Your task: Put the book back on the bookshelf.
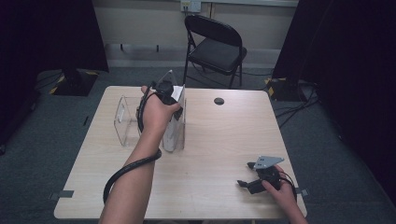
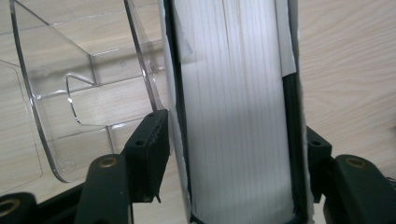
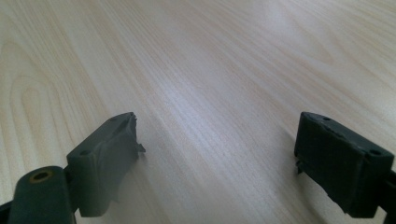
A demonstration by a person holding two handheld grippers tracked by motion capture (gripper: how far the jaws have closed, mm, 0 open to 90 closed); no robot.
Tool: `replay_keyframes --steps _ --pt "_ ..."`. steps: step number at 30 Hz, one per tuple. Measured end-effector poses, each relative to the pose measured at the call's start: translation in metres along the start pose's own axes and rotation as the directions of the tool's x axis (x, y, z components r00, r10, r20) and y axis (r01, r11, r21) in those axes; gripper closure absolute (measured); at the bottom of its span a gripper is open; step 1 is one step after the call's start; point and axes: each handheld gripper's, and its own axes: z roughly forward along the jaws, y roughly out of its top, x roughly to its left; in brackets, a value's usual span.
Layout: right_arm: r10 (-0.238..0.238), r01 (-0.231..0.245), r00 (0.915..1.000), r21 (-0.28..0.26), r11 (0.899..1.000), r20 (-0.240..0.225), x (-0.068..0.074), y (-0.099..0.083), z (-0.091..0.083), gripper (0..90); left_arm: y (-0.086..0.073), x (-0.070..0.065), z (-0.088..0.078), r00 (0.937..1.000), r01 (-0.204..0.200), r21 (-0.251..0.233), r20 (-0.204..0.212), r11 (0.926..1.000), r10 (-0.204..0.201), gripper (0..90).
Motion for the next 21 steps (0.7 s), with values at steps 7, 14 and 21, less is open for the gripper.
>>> replay_keyframes --steps 7,14,21 --pt "-0.002 0.002 1.0000 -0.002 1.000 0.000 -0.0002 0.0000 0.0001 12.6 -0.0032 -0.0045 0.0015 0.9997 -0.024 0.007 -0.002 0.9997 0.024 38.5" --pt "-0.003 0.003 1.0000 -0.002 1.000 0.000 -0.0002 0.0000 0.0002 12.6 -0.0065 -0.0026 -0.0007 0.9995 -0.031 0.009 0.005 0.9995 0.031 38.7" --pt "0.001 -0.001 1.0000 -0.004 1.000 0.002 0.0000 0.0001 0.0003 12.6 -0.0102 -0.0002 -0.0030 0.9995 -0.030 0.008 0.011 0.9995 0.030 38.4"
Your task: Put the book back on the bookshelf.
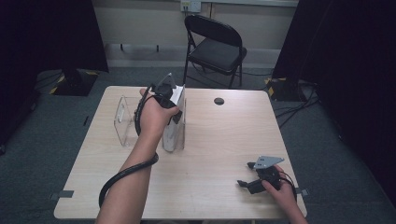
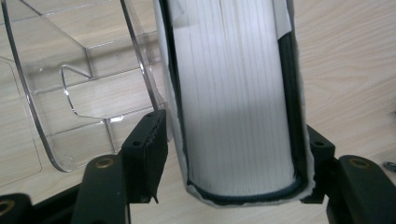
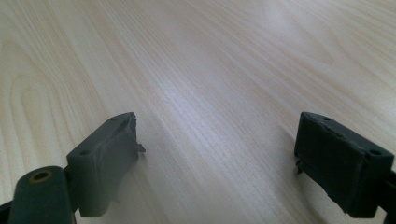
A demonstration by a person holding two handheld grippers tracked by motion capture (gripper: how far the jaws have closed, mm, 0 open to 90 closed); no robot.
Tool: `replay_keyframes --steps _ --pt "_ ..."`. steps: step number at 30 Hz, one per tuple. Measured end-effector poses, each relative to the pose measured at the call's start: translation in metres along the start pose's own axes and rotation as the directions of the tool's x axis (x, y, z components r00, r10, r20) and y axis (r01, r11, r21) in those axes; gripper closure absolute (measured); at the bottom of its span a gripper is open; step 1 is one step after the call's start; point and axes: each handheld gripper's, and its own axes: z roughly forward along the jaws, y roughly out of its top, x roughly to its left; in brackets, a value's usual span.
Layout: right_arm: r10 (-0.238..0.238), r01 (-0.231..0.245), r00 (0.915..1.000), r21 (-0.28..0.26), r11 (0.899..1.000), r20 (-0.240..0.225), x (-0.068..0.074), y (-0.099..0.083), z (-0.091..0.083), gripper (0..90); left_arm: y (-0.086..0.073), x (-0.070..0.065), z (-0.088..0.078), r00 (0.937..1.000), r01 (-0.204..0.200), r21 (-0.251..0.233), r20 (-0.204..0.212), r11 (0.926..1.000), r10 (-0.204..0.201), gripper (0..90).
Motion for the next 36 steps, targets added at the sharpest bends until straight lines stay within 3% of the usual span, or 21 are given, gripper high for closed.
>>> replay_keyframes --steps 5,6,10,12,16,20,23,28,31,32,36 --pt "0.000 0.000 1.0000 0.000 1.000 0.000 0.000 0.000 0.000 12.6 -0.003 0.001 -0.001 1.0000 -0.001 -0.001 0.005 1.0000 0.001 38.4" --pt "0.000 0.000 1.0000 0.000 1.000 0.000 0.000 0.000 0.000 12.6 -0.003 0.003 -0.002 0.9998 -0.018 0.006 0.005 0.9998 0.018 38.2" --pt "0.000 0.000 1.0000 0.000 1.000 0.000 0.000 0.000 0.000 12.6 -0.006 0.002 -0.001 0.9999 -0.001 0.004 0.011 1.0000 0.001 37.9" --pt "0.000 0.000 1.0000 0.000 1.000 0.000 0.000 0.000 0.000 12.6 -0.007 0.004 -0.001 0.9996 -0.024 0.008 0.012 0.9997 0.024 37.8" --pt "0.000 0.000 1.0000 0.000 1.000 0.000 0.000 0.000 0.000 12.6 -0.009 0.002 -0.001 0.9997 -0.017 -0.005 0.019 0.9998 0.017 37.6" --pt "0.000 0.000 1.0000 0.000 1.000 0.000 0.000 0.000 0.000 12.6 -0.011 0.002 -0.002 0.9986 -0.047 -0.002 0.026 0.9989 0.047 37.3" --pt "0.000 0.000 1.0000 0.000 1.000 0.000 0.000 0.000 0.000 12.6 -0.013 0.001 -0.003 0.9987 -0.034 -0.019 0.037 0.9993 0.034 37.3" --pt "0.000 0.000 1.0000 0.000 1.000 0.000 0.000 0.000 0.000 12.6 -0.017 0.003 -0.005 0.9983 -0.052 -0.014 0.026 0.9985 0.053 36.8" --pt "0.000 0.000 1.0000 0.000 1.000 0.000 0.000 0.000 0.000 12.6 -0.020 0.004 -0.005 0.9985 -0.037 -0.022 0.041 0.9991 0.038 36.7" --pt "0.000 0.000 1.0000 0.000 1.000 0.000 0.000 0.000 0.000 12.6 -0.021 0.006 -0.005 0.9978 -0.055 -0.019 0.036 0.9983 0.056 36.7" --pt "0.000 0.000 1.0000 0.000 1.000 0.000 0.000 0.000 0.000 12.6 -0.027 0.005 -0.004 0.9979 -0.044 -0.023 0.047 0.9988 0.045 36.9"
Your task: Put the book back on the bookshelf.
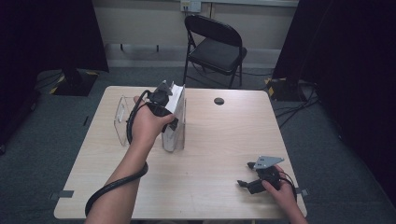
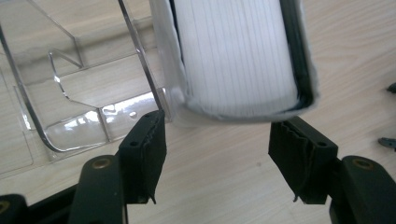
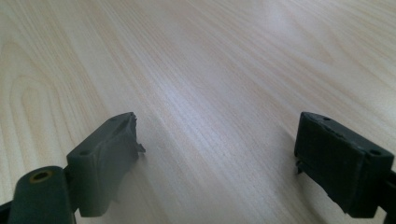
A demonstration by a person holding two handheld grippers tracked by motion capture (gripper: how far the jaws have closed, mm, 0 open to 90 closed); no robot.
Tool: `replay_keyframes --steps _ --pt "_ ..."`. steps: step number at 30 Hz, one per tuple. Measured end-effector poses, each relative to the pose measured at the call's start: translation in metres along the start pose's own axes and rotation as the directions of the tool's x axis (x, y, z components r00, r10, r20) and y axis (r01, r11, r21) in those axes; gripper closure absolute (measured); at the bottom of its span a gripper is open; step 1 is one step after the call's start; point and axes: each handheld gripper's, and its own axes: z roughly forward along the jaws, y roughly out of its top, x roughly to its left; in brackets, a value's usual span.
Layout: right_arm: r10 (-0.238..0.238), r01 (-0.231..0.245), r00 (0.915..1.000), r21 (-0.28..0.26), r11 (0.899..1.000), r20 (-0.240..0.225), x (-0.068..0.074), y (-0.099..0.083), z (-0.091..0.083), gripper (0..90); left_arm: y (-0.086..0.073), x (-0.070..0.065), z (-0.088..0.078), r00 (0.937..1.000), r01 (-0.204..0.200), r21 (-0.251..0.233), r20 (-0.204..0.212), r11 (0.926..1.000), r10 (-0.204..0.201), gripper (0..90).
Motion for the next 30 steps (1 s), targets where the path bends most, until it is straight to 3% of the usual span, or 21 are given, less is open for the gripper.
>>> replay_keyframes --steps 2,7,16,27,29,30 --pt "0.000 0.000 1.0000 0.000 1.000 0.000 0.000 0.000 0.000 12.6 -0.002 0.002 -0.001 0.9998 -0.019 -0.006 0.008 0.9998 0.020 37.0" --pt "0.000 0.000 1.0000 0.000 1.000 0.000 0.000 0.000 0.000 12.6 -0.006 0.003 -0.002 0.9996 0.002 -0.014 0.028 0.9999 -0.002 36.9" --pt "0.001 -0.001 1.0000 0.000 1.000 0.000 0.000 0.000 0.000 12.6 -0.013 0.004 -0.003 0.9984 -0.029 -0.020 0.049 0.9994 0.030 36.7" --pt "-0.002 0.002 1.0000 0.001 1.000 0.000 0.000 0.000 0.000 12.6 -0.023 0.004 0.003 0.9967 -0.006 -0.031 0.080 0.9995 0.009 37.0" --pt "-0.002 0.002 1.0000 0.001 1.000 0.000 0.000 0.000 0.000 12.6 -0.023 0.006 0.004 0.9959 -0.027 -0.031 0.086 0.9992 0.029 37.0" --pt "-0.002 0.002 1.0000 -0.001 1.000 0.002 0.000 0.000 0.000 12.6 -0.026 0.004 0.005 0.9951 -0.007 -0.037 0.098 0.9993 0.011 37.0"
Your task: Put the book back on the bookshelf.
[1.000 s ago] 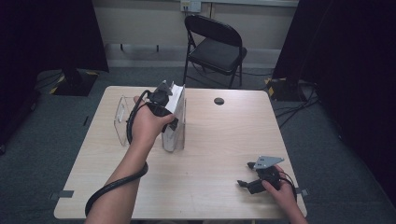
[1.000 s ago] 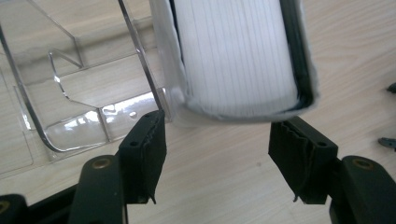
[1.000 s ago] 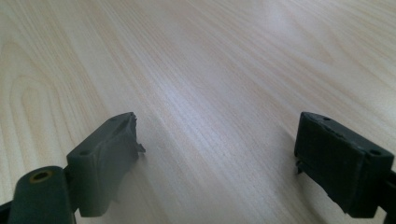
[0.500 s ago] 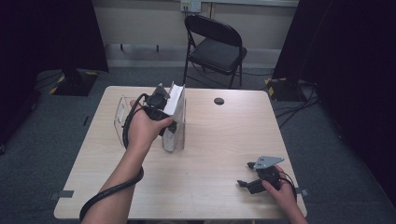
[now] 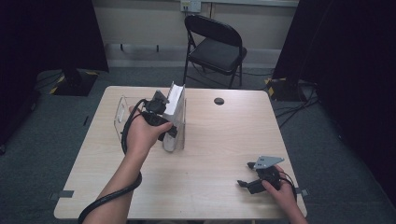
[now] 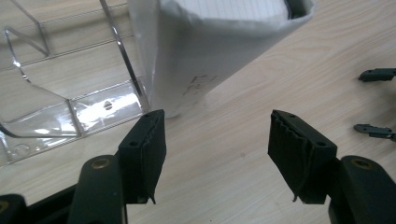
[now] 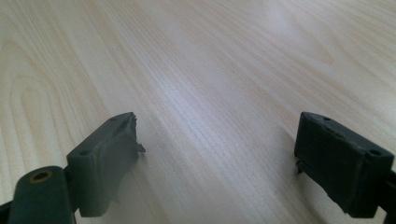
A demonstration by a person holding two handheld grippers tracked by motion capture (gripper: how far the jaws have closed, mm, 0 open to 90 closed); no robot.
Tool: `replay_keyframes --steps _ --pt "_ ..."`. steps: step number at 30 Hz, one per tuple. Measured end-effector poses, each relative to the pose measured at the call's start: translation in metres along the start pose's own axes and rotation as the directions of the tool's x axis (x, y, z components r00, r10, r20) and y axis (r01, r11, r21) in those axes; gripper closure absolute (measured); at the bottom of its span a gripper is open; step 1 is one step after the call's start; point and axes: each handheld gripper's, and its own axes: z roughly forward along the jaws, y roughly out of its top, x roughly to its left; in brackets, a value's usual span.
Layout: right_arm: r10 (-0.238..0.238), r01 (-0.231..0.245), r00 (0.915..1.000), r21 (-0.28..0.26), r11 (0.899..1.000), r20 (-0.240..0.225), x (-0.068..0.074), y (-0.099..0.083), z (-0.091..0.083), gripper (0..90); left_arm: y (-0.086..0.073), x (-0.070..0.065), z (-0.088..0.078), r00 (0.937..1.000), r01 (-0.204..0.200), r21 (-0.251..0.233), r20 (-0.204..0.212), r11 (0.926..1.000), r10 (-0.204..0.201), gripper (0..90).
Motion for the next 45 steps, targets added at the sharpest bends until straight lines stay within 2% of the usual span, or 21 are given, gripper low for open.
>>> replay_keyframes --steps 3,4,6,10,11,14,16,28,29,32,45 --pt "-0.001 0.001 1.0000 0.000 1.000 0.000 0.000 0.000 0.000 12.6 -0.003 0.001 0.003 1.0000 -0.004 0.001 0.007 1.0000 0.004 37.0" --pt "-0.001 0.001 1.0000 0.000 1.000 0.000 0.000 0.000 0.000 12.6 -0.005 0.002 0.005 0.9997 0.000 0.004 0.023 1.0000 0.000 37.0" --pt "-0.001 0.001 1.0000 0.000 1.000 0.000 0.000 0.000 0.000 12.6 -0.006 0.002 0.006 0.9999 -0.004 0.005 0.011 1.0000 0.004 37.2" --pt "0.000 0.000 1.0000 0.000 1.000 0.000 0.000 0.000 0.000 12.6 -0.011 0.001 0.011 0.9996 -0.011 0.001 0.026 0.9999 0.011 37.1" --pt "0.000 0.000 1.0000 0.000 1.000 0.000 0.000 0.000 0.000 12.6 -0.012 0.001 0.012 0.9996 -0.006 -0.001 0.028 1.0000 0.006 37.2" --pt "0.000 0.000 1.0000 0.000 1.000 0.000 0.000 0.000 0.000 12.6 -0.015 -0.002 0.014 0.9995 -0.022 -0.008 0.022 0.9997 0.022 37.1" --pt "-0.001 0.001 1.0000 0.000 1.000 0.000 0.000 0.000 0.000 12.6 -0.017 -0.002 0.015 0.9986 -0.030 -0.011 0.042 0.9995 0.031 37.1" --pt "-0.001 0.001 1.0000 0.000 1.000 -0.001 0.000 0.000 0.000 12.6 -0.028 -0.008 0.027 0.9965 -0.058 -0.012 0.059 0.9982 0.059 36.7" --pt "-0.001 0.001 1.0000 0.000 1.000 0.000 0.000 0.000 0.000 12.6 -0.029 -0.009 0.028 0.9971 -0.047 -0.013 0.059 0.9988 0.048 36.7" --pt "-0.001 0.001 1.0000 0.000 1.000 0.000 0.000 0.000 0.000 12.6 -0.031 -0.010 0.029 0.9962 -0.055 -0.024 0.066 0.9982 0.056 36.7" --pt "-0.002 0.002 1.0000 -0.001 1.000 -0.001 0.000 0.000 0.000 12.6 -0.037 -0.016 0.040 0.9928 -0.079 -0.019 0.088 0.9967 0.080 36.4"
